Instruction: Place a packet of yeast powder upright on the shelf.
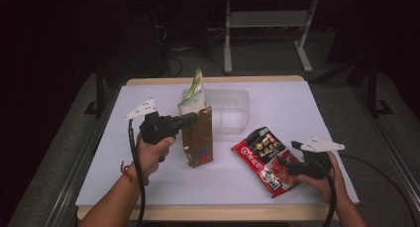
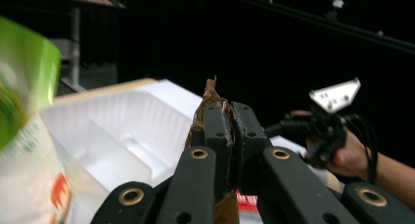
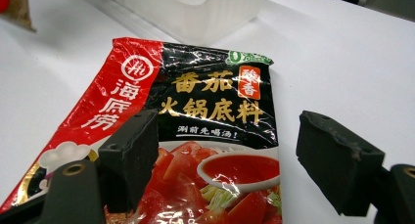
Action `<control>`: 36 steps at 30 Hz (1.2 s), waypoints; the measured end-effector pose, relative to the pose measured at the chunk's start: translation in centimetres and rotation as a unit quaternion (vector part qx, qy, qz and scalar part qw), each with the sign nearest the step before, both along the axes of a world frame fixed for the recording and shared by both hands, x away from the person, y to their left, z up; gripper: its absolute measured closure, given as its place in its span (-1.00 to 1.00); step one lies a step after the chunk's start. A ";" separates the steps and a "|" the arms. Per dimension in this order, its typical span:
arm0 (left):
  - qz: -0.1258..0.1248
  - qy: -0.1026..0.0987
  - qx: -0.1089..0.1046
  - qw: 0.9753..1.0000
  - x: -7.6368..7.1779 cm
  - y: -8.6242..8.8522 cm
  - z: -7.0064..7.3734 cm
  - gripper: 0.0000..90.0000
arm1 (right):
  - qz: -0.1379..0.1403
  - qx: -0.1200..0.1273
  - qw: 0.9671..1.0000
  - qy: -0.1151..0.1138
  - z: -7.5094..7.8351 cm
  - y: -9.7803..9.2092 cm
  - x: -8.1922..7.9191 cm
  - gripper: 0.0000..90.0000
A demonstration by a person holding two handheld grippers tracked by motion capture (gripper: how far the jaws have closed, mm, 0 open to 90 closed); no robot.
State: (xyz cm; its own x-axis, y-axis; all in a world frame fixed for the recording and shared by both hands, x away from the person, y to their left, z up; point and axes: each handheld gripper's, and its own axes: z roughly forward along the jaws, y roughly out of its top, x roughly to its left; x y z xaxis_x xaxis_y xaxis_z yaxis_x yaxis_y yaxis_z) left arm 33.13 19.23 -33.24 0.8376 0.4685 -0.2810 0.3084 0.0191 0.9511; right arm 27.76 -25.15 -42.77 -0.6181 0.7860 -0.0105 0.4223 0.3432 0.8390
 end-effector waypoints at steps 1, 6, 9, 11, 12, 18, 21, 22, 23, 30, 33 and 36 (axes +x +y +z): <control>0.004 -0.003 -0.005 1.000 0.1 0.0 0.3 0.94 | -0.001 0.001 1.000 0.000 0.0 0.0 0.0 -0.49; 0.032 -0.018 -0.015 0.999 0.7 -0.4 1.9 0.94 | -0.001 -0.002 1.000 0.002 0.0 0.1 -0.1 -0.49; 0.047 -0.017 -0.010 0.999 1.6 -1.1 2.6 0.94 | 0.000 -0.002 1.000 0.002 -0.1 0.1 -0.1 -0.49; 0.060 -0.019 -0.006 0.998 2.3 -1.7 2.9 0.94 | 0.000 -0.003 1.000 0.003 -0.1 0.1 -0.1 -0.49; 0.066 -0.022 0.000 0.998 2.7 -1.9 3.1 0.94 | 0.000 -0.003 1.000 0.003 -0.1 0.1 -0.1 -0.49; 0.111 -0.015 0.016 0.994 5.4 -3.6 3.7 0.94 | -0.001 -0.001 1.000 0.004 -0.2 -0.1 -0.1 -0.49; 0.132 -0.010 0.019 0.991 6.9 -4.4 3.9 0.94 | -0.001 -0.001 1.000 0.005 -0.2 -0.1 -0.1 -0.49; 0.143 -0.014 0.025 0.989 7.3 -4.7 3.9 0.94 | -0.001 -0.001 1.000 0.005 -0.2 -0.1 -0.2 -0.49; 0.151 -0.016 0.030 0.988 7.6 -4.9 3.9 0.94 | -0.001 -0.001 1.000 0.005 -0.2 -0.1 -0.2 -0.49; 0.168 0.006 0.034 0.985 10.2 -6.6 2.7 0.94 | -0.004 0.001 1.000 0.003 -0.2 -0.4 -0.3 -0.49; 0.186 0.004 0.039 0.982 11.2 -6.8 2.3 0.94 | -0.003 0.002 1.000 0.004 -0.2 -0.4 -0.3 -0.49; 0.200 0.004 0.039 0.979 11.8 -7.0 1.9 0.94 | 0.000 0.001 1.000 0.005 -0.2 -0.3 -0.3 -0.49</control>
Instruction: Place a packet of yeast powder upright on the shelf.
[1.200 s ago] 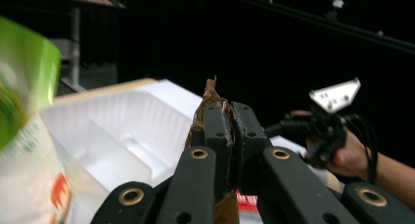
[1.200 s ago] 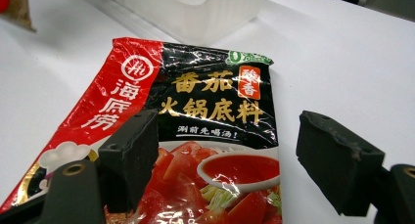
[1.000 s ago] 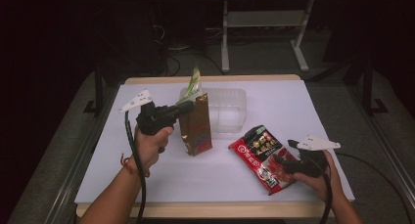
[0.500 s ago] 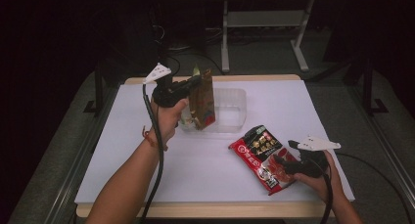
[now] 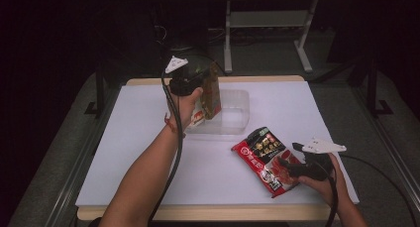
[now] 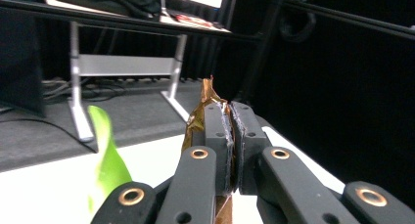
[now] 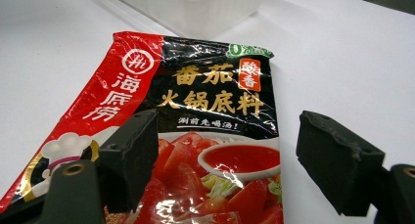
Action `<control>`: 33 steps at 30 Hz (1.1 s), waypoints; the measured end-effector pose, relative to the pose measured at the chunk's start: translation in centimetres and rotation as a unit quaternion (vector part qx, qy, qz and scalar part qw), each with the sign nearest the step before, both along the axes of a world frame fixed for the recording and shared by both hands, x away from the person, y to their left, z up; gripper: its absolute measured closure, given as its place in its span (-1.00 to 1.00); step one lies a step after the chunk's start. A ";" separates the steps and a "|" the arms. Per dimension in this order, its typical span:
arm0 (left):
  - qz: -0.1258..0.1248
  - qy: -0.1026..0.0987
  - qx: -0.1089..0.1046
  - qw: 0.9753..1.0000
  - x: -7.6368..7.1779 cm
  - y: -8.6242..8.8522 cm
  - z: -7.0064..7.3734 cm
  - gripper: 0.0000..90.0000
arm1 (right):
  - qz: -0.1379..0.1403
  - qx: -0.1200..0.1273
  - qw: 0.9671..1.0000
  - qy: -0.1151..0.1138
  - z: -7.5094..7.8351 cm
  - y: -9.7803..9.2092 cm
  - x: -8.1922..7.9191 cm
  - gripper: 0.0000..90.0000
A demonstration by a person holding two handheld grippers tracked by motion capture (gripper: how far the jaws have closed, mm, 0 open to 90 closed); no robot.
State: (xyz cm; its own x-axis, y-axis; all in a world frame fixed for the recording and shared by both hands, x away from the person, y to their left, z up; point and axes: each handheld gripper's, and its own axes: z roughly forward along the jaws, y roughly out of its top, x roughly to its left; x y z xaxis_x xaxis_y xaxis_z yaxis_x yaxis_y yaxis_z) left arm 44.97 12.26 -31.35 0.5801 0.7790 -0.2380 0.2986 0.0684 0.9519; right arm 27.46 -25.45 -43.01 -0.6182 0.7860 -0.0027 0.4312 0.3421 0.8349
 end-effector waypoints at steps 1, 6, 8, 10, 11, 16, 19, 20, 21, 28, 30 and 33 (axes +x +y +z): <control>0.003 0.002 -0.004 1.000 0.2 0.0 -0.2 0.94 | 0.001 0.000 1.000 0.000 0.0 0.0 0.0 -0.49; 0.007 0.006 -0.004 1.000 0.6 -0.4 -1.3 0.94 | -0.001 -0.002 1.000 0.002 -0.1 0.0 -0.1 -0.49; 0.001 0.008 0.001 1.000 0.6 -0.6 -1.8 0.94 | -0.003 -0.002 1.000 0.001 -0.1 -0.1 -0.2 -0.49; -0.001 0.007 0.004 1.000 0.6 -0.8 -2.1 0.94 | -0.004 -0.001 1.000 0.000 -0.1 -0.2 -0.2 -0.49; -0.004 0.008 0.003 1.000 0.5 -0.9 -2.3 0.94 | -0.004 -0.002 1.000 0.000 0.0 -0.2 -0.2 -0.49; -0.011 0.006 0.010 1.000 0.3 -1.2 -2.6 0.94 | -0.002 -0.003 1.000 0.002 -0.1 -0.1 -0.2 -0.49; -0.015 0.008 0.015 1.000 0.1 -1.3 -2.9 0.94 | 0.000 -0.004 1.000 0.003 -0.1 -0.1 -0.2 -0.49; -0.016 0.009 0.016 1.000 0.0 -1.3 -3.0 0.94 | 0.000 -0.004 1.000 0.002 -0.1 -0.1 -0.2 -0.49; -0.015 0.010 0.020 1.000 -0.1 -1.3 -3.2 0.94 | 0.000 -0.004 1.000 0.002 -0.1 0.0 -0.2 -0.49; -0.022 0.007 0.027 0.999 -0.7 -1.3 -3.4 0.94 | 0.001 -0.006 1.000 0.004 -0.1 0.0 -0.2 -0.49; -0.026 0.004 0.033 0.999 -0.8 -1.2 -3.5 0.94 | 0.002 -0.007 1.000 0.004 -0.1 0.0 -0.2 -0.49; -0.030 0.000 0.036 0.999 -1.1 -1.1 -3.6 0.93 | 0.002 -0.008 1.000 0.004 -0.1 0.0 -0.2 -0.49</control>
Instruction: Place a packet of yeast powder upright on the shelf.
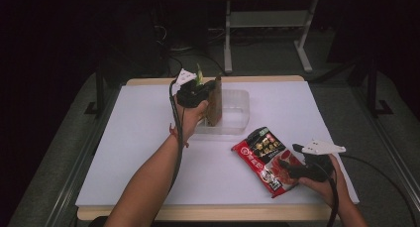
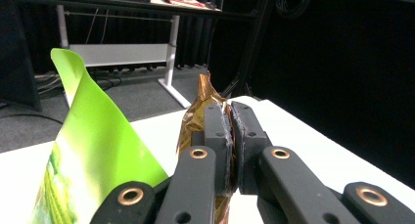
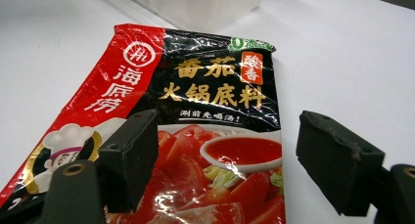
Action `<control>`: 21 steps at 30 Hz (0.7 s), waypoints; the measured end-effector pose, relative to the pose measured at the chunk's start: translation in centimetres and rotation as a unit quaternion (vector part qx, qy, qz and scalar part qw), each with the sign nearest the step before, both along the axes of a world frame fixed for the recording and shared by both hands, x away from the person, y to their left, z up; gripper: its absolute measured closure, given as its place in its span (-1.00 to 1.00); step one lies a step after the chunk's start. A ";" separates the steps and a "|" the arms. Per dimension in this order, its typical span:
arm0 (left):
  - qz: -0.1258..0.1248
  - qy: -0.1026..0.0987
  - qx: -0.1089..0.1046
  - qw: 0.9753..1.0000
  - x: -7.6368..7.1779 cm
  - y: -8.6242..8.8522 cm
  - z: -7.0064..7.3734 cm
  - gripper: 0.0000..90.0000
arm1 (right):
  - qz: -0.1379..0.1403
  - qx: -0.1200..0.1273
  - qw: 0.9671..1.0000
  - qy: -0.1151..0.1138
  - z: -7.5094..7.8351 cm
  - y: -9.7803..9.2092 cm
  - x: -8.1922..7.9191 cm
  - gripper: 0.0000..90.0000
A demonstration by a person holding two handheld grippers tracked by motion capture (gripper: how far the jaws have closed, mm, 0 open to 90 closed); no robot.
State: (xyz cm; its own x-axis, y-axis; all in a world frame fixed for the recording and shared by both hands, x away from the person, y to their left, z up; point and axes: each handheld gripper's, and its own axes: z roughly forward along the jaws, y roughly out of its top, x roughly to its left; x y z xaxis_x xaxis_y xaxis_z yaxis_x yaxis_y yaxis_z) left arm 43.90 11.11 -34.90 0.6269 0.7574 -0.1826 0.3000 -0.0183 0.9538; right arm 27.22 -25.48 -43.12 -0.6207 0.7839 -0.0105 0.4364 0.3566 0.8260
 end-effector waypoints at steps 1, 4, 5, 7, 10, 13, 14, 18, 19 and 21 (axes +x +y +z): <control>0.000 -0.001 0.002 1.000 -0.1 0.0 0.0 0.93 | 0.000 -0.001 1.000 0.000 0.0 0.0 0.0 -0.49; -0.003 -0.003 0.009 1.000 -0.3 0.1 0.0 0.93 | 0.001 -0.001 1.000 0.000 0.0 0.0 0.0 -0.49; -0.005 -0.006 0.011 1.000 -0.4 0.1 -0.1 0.93 | 0.001 -0.001 1.000 0.000 0.0 0.1 0.0 -0.49; -0.008 -0.011 0.018 1.000 -0.7 0.2 -0.1 0.93 | 0.002 -0.001 1.000 0.000 0.0 0.1 0.0 -0.49; -0.013 -0.016 0.024 0.999 -1.0 0.3 -0.1 0.92 | 0.003 -0.002 1.000 0.002 0.0 0.1 0.0 -0.49; -0.017 -0.018 0.033 0.999 -1.3 0.4 -0.1 0.92 | 0.003 -0.003 1.000 0.002 0.0 0.1 0.0 -0.49; -0.016 -0.019 0.035 0.999 -1.4 0.5 -0.1 0.92 | 0.003 -0.003 1.000 0.002 0.0 0.2 0.0 -0.49; -0.022 -0.020 0.038 0.999 -1.8 0.9 -0.3 0.91 | 0.003 -0.004 1.000 0.002 -0.1 0.2 0.0 -0.49; -0.025 -0.021 0.041 0.999 -1.9 0.9 -0.3 0.91 | 0.003 -0.004 1.000 0.002 -0.1 0.2 0.0 -0.49; -0.025 -0.027 0.050 0.998 -2.2 1.0 -0.3 0.91 | 0.003 -0.004 1.000 0.003 -0.1 0.2 0.0 -0.49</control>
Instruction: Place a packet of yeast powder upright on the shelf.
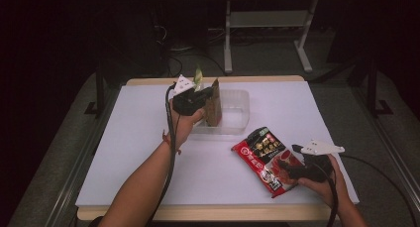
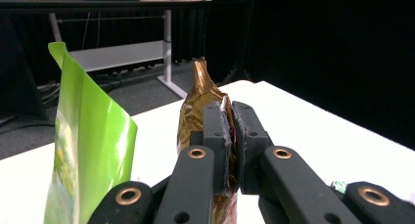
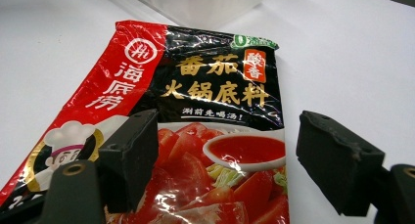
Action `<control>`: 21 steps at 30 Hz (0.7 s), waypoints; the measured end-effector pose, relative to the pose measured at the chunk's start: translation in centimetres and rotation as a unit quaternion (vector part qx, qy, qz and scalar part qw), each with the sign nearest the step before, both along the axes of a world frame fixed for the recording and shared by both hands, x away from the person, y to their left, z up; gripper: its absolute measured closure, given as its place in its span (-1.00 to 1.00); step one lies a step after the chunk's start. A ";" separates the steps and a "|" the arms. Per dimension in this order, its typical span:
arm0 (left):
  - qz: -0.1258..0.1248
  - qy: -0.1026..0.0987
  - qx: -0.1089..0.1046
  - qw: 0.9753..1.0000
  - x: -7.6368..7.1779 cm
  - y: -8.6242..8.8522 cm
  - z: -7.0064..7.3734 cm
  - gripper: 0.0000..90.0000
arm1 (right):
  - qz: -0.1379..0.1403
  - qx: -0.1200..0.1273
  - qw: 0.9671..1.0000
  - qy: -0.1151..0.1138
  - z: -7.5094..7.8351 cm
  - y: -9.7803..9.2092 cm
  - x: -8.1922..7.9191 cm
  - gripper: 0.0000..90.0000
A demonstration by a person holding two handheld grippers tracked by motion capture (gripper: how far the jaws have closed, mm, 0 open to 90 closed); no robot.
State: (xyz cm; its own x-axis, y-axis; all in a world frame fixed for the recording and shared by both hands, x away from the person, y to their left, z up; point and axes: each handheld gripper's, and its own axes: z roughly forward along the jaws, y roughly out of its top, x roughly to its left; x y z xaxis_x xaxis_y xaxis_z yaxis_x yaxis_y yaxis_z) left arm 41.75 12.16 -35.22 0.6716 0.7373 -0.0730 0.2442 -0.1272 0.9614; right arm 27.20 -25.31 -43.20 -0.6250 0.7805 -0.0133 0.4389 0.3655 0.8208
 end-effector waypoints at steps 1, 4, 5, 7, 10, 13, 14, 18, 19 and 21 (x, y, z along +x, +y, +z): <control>-0.003 -0.003 0.005 1.000 -0.2 0.1 0.0 0.91 | 0.000 0.000 1.000 0.000 0.0 0.0 0.0 -0.49; -0.005 -0.005 0.006 1.000 -0.4 0.4 -0.1 0.90 | 0.001 0.000 1.000 0.001 0.0 0.1 0.0 -0.49; -0.005 -0.005 0.004 1.000 -0.4 0.5 -0.1 0.89 | 0.001 -0.001 1.000 0.001 0.0 0.1 0.0 -0.49; -0.002 -0.008 0.001 1.000 -0.5 0.7 -0.2 0.86 | 0.002 -0.001 1.000 0.002 0.0 0.1 -0.1 -0.49; -0.005 -0.015 -0.007 1.000 -0.7 1.1 -0.3 0.82 | 0.002 -0.002 1.000 0.003 0.0 0.1 -0.1 -0.49; -0.010 -0.021 -0.010 1.000 -0.9 1.4 -0.4 0.78 | 0.001 -0.002 1.000 0.003 -0.1 0.1 -0.1 -0.49; -0.012 -0.022 -0.010 1.000 -1.0 1.4 -0.4 0.78 | 0.001 -0.002 1.000 0.002 -0.1 0.1 -0.1 -0.49; -0.017 -0.033 -0.001 0.999 -1.4 1.6 -0.2 0.74 | 0.000 -0.002 1.000 0.001 0.0 0.0 -0.1 -0.49; -0.018 -0.035 0.000 0.999 -1.6 1.6 -0.1 0.73 | -0.001 -0.002 1.000 0.002 0.0 0.0 -0.1 -0.49; -0.022 -0.041 0.003 0.999 -1.9 1.8 0.1 0.68 | 0.000 -0.002 1.000 0.001 0.0 0.0 -0.2 -0.49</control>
